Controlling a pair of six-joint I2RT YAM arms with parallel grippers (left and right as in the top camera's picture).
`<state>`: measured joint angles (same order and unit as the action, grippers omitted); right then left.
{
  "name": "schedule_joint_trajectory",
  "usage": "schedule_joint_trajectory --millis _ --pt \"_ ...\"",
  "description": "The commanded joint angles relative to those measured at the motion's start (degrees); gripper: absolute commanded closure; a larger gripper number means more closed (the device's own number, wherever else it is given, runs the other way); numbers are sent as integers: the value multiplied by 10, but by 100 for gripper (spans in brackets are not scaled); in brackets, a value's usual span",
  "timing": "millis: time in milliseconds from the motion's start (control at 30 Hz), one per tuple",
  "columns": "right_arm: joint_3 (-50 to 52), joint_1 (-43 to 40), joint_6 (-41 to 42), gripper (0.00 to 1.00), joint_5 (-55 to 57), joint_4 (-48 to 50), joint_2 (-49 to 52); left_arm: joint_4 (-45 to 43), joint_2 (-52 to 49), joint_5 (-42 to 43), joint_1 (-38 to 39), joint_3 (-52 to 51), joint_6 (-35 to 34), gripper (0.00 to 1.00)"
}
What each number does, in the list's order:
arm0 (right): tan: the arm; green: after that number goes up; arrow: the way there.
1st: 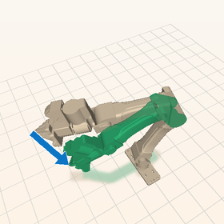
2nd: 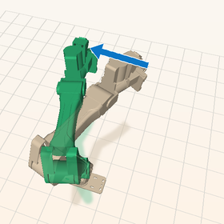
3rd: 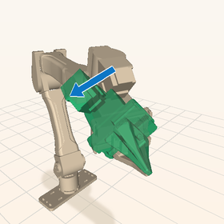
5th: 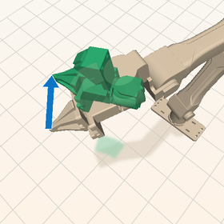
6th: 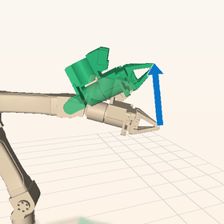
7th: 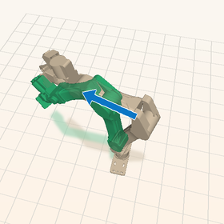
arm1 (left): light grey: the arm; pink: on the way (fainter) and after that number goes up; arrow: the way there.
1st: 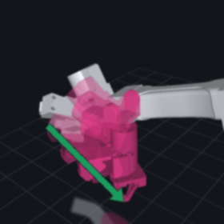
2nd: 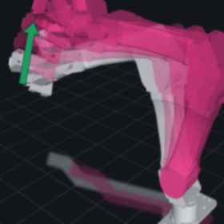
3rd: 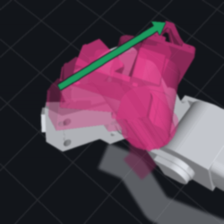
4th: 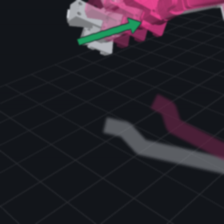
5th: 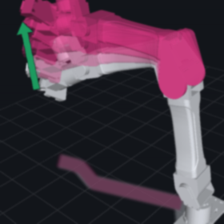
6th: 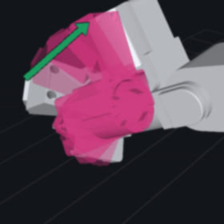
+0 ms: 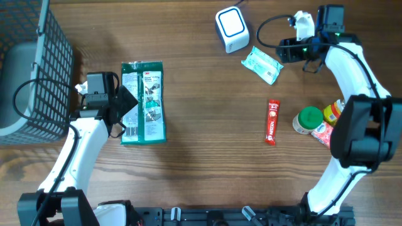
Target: Scan the item barcode
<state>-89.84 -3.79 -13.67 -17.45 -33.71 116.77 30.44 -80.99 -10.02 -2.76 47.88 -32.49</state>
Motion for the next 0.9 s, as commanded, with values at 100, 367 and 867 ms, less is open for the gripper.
schedule_joint_trajectory --millis 100,367,867 --pt "7 12 -65 35 -134 40 87 -2 4 1 -4 -2 -10 0" --pt "5 19 24 55 -142 -41 92 -8 4 1 -4 -2 -10 0" --pt "-11 47 33 96 -70 -25 4 -10 4 8 -4 -2 -10 0"
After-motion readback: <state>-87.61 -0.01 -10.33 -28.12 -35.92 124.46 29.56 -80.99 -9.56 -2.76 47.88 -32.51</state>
